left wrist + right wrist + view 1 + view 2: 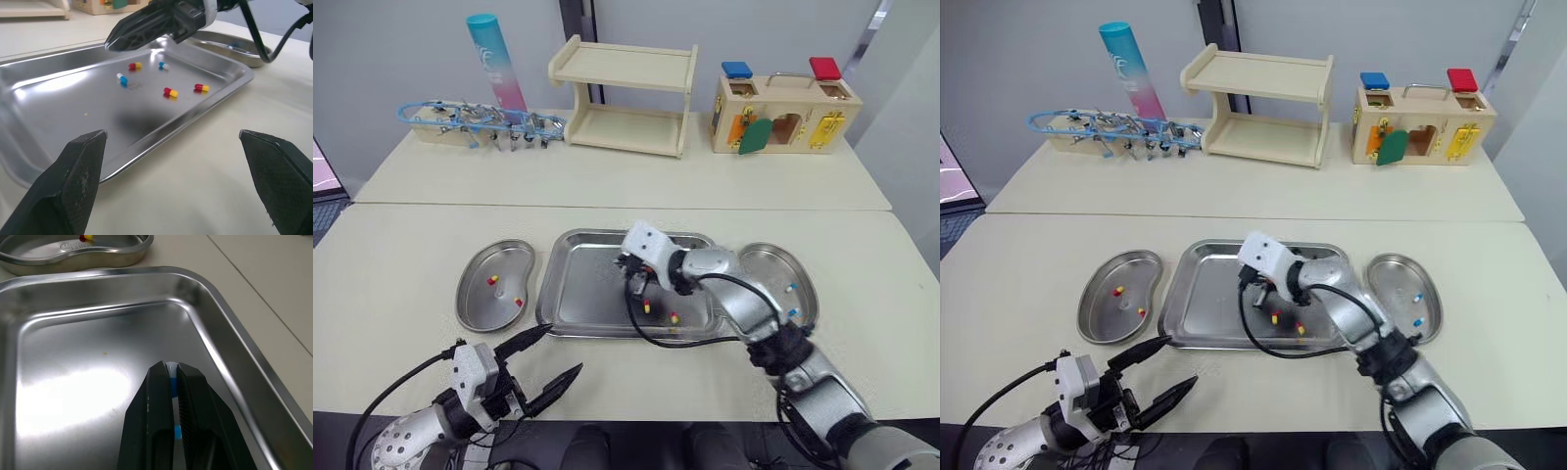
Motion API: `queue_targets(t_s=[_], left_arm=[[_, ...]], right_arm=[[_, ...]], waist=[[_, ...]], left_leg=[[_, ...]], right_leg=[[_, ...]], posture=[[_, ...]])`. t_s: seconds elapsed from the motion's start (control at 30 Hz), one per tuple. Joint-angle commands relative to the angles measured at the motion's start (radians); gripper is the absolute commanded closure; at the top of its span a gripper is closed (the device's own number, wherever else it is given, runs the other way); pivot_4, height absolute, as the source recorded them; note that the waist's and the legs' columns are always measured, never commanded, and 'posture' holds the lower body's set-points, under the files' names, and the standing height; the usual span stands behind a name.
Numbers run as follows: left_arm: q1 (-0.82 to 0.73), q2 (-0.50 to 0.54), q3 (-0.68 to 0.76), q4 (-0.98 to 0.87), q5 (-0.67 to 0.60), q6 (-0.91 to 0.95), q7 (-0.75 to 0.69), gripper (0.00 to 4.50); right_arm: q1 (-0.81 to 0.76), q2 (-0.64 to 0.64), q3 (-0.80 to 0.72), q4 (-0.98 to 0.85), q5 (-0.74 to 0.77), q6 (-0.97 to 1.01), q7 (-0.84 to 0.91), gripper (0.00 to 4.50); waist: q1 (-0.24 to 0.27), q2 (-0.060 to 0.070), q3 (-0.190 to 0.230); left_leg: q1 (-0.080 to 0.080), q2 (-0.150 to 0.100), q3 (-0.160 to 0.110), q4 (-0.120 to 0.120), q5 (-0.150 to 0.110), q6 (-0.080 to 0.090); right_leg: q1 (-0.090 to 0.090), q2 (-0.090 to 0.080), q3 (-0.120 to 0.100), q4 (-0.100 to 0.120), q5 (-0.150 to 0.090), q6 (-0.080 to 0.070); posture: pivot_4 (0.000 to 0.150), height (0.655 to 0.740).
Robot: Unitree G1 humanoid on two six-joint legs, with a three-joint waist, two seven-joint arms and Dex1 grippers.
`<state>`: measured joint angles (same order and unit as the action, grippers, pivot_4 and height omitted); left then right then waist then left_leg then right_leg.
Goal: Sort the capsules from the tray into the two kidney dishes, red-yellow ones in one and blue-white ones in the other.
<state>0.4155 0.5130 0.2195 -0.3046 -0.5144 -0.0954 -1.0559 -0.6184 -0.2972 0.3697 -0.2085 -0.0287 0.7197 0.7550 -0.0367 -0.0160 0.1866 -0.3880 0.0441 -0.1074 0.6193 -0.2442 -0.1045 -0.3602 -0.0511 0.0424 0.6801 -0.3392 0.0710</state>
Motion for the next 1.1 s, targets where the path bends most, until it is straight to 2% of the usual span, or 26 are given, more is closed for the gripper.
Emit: queue_targets(t_s=[0.03, 0.27, 0.4, 0.53, 0.63, 0.67, 0.77, 0.9, 1.03, 1.1], left_arm=[[-0.029, 0.038, -0.011, -0.042, -0.049, 0.01, -0.051, 0.0], [-0.123, 0.108, -0.088, -0.124, -0.082, 0.05, -0.138, 0.0], [-0.195, 0.102, -0.135, -0.144, -0.091, 0.075, -0.134, 0.0], [-0.244, 0.088, -0.168, -0.153, -0.091, 0.088, -0.12, 0.0], [-0.258, 0.085, -0.174, -0.155, -0.091, 0.094, -0.114, 0.0], [-0.26, 0.085, -0.175, -0.154, -0.091, 0.094, -0.113, 0.0], [-0.26, 0.084, -0.171, -0.153, -0.086, 0.091, -0.1, 0.0], [-0.246, 0.082, -0.152, -0.155, -0.078, 0.111, -0.045, 0.0], [-0.225, 0.103, -0.07, -0.167, -0.084, 0.194, 0.08, 0.0], [-0.204, 0.137, 0.006, -0.158, -0.101, 0.263, 0.132, 0.0]], right_arm=[[0.08, -0.129, -0.139, -0.211, 0.078, 0.083, 0.052, 4.4], [0.282, -0.473, -0.417, -0.328, 0.178, 0.19, 0.139, 4.4], [0.393, -0.606, -0.481, -0.307, 0.194, 0.192, 0.163, 4.4], [0.483, -0.682, -0.489, -0.289, 0.183, 0.172, 0.164, 4.4], [0.493, -0.674, -0.487, -0.272, 0.182, 0.162, 0.131, 4.4], [0.492, -0.67, -0.488, -0.266, 0.183, 0.16, 0.124, 3.87], [0.501, -0.68, -0.495, -0.25, 0.189, 0.137, 0.126, 3.19], [0.523, -0.691, -0.521, -0.207, 0.191, 0.06, 0.141, 1.97], [0.577, -0.679, -0.594, -0.17, 0.21, -0.116, 0.177, 1.97], [0.617, -0.64, -0.66, -0.152, 0.259, -0.276, 0.227, 1.97]], waist=[[0.005, 0.0, 0.0], [0.005, 0.0, 0.001], [0.002, 0.0, 0.001], [0.002, 0.0, 0.001], [0.001, 0.0, 0.001], [0.001, 0.0, 0.001], [0.004, 0.0, 0.001], [0.005, 0.0, 0.001], [0.005, 0.0, 0.001], [0.005, 0.0, 0.001]], left_leg=[[0.0, 0.0, 0.0, 0.0, 0.0, 0.0], [0.0, 0.0, 0.001, 0.0, 0.0, 0.0], [0.0, 0.0, 0.001, 0.0, 0.0, 0.0], [0.001, 0.0, 0.002, 0.0, 0.0, 0.0], [0.0, 0.0, 0.002, 0.001, 0.0, 0.0], [0.001, 0.0, 0.002, 0.001, 0.0, 0.0], [0.0, 0.0, 0.002, 0.001, 0.0, 0.0], [0.0, 0.0, 0.001, 0.002, 0.0, 0.0], [0.0, 0.0, 0.001, 0.002, 0.0, 0.0], [0.0, 0.0, 0.001, 0.002, 0.0, 0.0]], right_leg=[[0.0, 0.0, 0.0, 0.0, 0.0, 0.0], [0.0, 0.0, 0.001, 0.0, 0.0, 0.0], [0.0, 0.0, 0.001, 0.0, 0.0, 0.0], [0.001, 0.0, 0.002, -0.001, 0.0, 0.0], [0.001, 0.0, 0.002, 0.0, 0.0, 0.0], [0.001, 0.0, 0.002, 0.0, 0.0, 0.0], [0.001, 0.0, 0.002, 0.0, 0.0, 0.0], [0.002, 0.0, 0.001, 0.0, 0.0, 0.0], [0.002, 0.0, 0.001, 0.0, 0.0, 0.0], [0.002, 0.0, 0.001, 0.0, 0.0, 0.0]], posture=[[0.15, 0.74], [0.15, 0.74], [0.15, 0.74], [0.15, 0.74], [0.15, 0.74], [0.15, 0.74], [0.15, 0.74], [0.15, 0.74], [0.15, 0.74], [0.15, 0.74]])
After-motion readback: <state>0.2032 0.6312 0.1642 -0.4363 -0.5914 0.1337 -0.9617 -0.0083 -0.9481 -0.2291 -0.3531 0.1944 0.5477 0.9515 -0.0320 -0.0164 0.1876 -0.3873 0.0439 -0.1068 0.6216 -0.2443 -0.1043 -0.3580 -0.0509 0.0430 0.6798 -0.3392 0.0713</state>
